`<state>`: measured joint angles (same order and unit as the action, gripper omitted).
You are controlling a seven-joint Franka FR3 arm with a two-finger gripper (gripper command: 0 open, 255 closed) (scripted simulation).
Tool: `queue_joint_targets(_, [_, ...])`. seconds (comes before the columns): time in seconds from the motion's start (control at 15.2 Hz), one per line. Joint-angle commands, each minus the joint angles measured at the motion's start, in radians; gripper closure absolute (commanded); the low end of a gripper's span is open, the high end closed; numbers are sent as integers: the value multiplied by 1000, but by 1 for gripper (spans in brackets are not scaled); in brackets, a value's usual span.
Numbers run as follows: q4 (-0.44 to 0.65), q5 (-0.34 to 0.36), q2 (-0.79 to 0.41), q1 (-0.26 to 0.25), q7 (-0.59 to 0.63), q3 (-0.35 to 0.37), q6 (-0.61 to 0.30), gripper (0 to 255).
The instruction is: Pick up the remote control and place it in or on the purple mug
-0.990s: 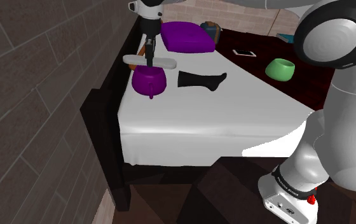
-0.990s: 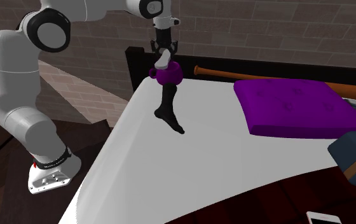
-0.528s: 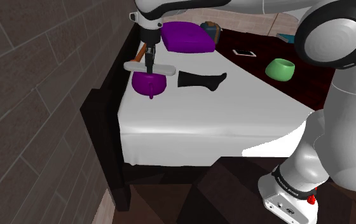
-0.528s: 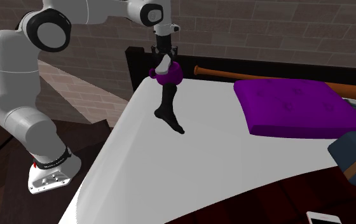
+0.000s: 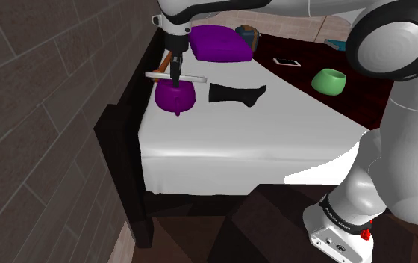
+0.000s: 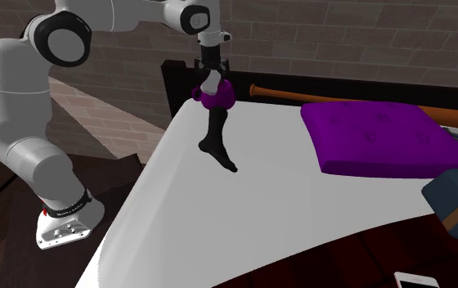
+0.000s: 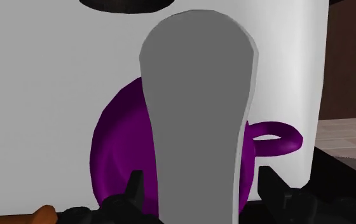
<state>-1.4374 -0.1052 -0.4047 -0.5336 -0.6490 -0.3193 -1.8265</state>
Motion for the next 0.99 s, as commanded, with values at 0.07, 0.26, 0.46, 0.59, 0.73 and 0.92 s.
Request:
queue_joint_targets(0.07, [0, 0, -1, 0, 0, 0, 0, 0])
queue_joint_targets(0.26, [33, 1, 0, 2, 1, -1, 34, 0])
queue_joint_targets(0.46, [134, 0, -5, 9, 3, -2, 130, 0])
queue_joint_targets(0.59, [134, 0, -5, 9, 3, -2, 130, 0])
queue_joint_targets(0.73, [134, 0, -5, 9, 3, -2, 130, 0])
queue_joint_targets(0.92, [134, 0, -5, 9, 3, -2, 130, 0])
